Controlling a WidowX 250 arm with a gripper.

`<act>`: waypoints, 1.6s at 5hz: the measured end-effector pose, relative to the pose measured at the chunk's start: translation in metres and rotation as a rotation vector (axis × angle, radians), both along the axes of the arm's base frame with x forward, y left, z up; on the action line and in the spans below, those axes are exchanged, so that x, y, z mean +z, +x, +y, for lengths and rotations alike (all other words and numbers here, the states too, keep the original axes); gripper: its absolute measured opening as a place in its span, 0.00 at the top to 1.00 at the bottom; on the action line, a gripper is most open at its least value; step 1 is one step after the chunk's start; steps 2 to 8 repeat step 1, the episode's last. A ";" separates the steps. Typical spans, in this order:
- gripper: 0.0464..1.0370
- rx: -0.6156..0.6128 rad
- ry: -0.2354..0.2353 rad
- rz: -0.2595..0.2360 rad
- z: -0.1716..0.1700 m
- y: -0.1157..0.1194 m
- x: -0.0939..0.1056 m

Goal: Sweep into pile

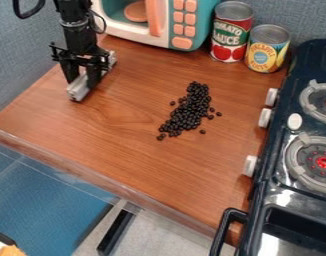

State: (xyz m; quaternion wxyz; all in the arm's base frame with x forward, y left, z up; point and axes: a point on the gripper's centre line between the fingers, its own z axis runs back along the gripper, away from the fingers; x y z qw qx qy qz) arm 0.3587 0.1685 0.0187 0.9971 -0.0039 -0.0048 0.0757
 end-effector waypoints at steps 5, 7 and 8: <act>0.04 0.016 -0.016 -0.146 -0.002 0.007 0.060; 0.04 0.016 -0.016 -0.146 -0.002 0.007 0.060; 0.04 0.016 -0.016 -0.146 -0.002 0.007 0.060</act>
